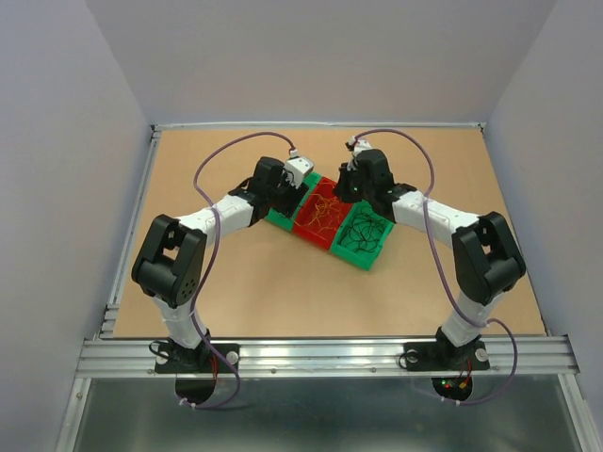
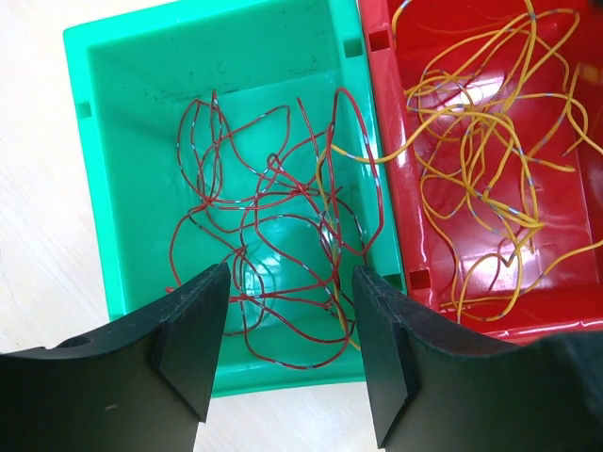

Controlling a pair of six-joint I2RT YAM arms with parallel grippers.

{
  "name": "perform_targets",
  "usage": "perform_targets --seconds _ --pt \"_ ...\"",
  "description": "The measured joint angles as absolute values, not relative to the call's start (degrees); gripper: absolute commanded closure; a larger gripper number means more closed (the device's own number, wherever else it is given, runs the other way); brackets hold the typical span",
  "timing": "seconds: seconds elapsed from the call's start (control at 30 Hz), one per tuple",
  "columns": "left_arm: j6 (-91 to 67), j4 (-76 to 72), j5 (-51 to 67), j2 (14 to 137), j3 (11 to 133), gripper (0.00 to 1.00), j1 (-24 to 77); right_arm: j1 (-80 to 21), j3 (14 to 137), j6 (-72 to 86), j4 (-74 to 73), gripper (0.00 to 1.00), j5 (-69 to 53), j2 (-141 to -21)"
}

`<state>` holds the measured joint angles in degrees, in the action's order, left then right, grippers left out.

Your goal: Untangle the cables

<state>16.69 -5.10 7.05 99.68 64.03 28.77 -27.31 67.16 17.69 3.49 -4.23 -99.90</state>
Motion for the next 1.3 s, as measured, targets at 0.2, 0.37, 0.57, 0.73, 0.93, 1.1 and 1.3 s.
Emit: perform_targets --seconds 0.2,0.37,0.57,0.73,0.93,1.1,1.3 --pt "16.7 -5.2 6.6 99.7 64.1 0.36 28.8 -32.8 75.7 12.2 -8.1 0.99 -3.1 -105.7" --pt "16.5 -4.8 5.0 99.7 64.1 0.36 28.8 -37.1 87.0 9.8 -18.2 1.0 2.0 -117.8" --pt "16.6 -2.5 3.5 101.2 64.1 0.36 28.0 -37.2 90.7 9.6 -23.6 0.89 5.4 -121.8" --pt "16.6 -4.1 3.6 101.2 64.2 0.36 28.1 -37.2 87.3 10.5 -23.5 0.87 7.6 -117.9" --pt "15.9 -4.5 4.5 101.2 64.9 0.35 26.2 -37.2 80.6 12.8 -19.5 0.91 7.7 -104.8" --pt "14.4 -4.5 7.5 101.4 66.2 0.35 22.5 -37.2 80.6 14.8 -15.6 0.9 7.7 -103.2" --pt "13.4 -5.0 9.5 101.4 66.5 0.35 20.7 -37.2 87.3 17.8 -20.1 0.88 10.3 -115.5"
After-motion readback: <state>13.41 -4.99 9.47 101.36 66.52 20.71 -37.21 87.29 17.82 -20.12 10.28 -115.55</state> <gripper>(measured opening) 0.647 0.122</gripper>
